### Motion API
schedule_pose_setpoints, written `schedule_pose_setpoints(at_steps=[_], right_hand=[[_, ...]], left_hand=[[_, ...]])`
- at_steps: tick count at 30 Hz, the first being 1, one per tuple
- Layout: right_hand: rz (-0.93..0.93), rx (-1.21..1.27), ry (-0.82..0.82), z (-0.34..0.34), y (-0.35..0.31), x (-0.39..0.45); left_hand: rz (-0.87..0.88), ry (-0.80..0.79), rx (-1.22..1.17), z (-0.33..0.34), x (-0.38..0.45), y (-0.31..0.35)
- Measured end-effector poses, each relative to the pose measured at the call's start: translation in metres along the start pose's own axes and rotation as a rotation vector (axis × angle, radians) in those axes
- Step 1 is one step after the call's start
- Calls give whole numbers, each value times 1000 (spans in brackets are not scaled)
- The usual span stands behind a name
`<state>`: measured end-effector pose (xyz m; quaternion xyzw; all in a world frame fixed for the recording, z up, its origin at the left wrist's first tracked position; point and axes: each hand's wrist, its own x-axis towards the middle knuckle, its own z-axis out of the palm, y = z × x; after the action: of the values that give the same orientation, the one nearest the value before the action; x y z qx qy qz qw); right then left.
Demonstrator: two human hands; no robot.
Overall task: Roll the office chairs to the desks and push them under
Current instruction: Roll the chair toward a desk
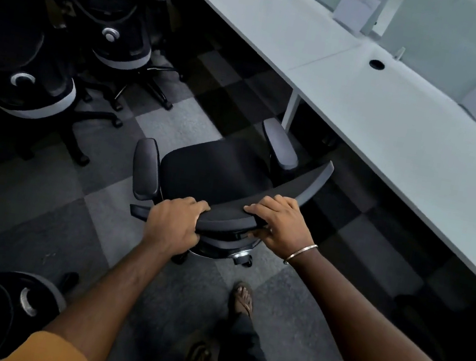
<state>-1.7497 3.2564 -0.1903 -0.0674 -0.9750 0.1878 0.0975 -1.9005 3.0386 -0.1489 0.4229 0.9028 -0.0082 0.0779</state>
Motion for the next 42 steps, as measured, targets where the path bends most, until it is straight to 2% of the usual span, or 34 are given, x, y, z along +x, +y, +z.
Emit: schedule_pose_setpoints(at_steps=[10, 19, 27, 34, 38, 42], right_hand=[[85, -17, 87, 9, -59, -97], [59, -31, 187, 6, -66, -182], [126, 12, 199, -3, -83, -263], [191, 1, 234, -2, -114, -329], [219, -28, 198, -5, -135, -339], [231, -116, 77, -24, -123, -327]], left_hand=[[81, -4, 28, 11, -74, 13], [196, 40, 53, 22, -137, 58], [226, 4, 53, 35, -196, 101], [329, -10, 85, 49, -236, 114], [391, -53, 65, 44, -238, 105], [415, -102, 49, 34, -223, 87]])
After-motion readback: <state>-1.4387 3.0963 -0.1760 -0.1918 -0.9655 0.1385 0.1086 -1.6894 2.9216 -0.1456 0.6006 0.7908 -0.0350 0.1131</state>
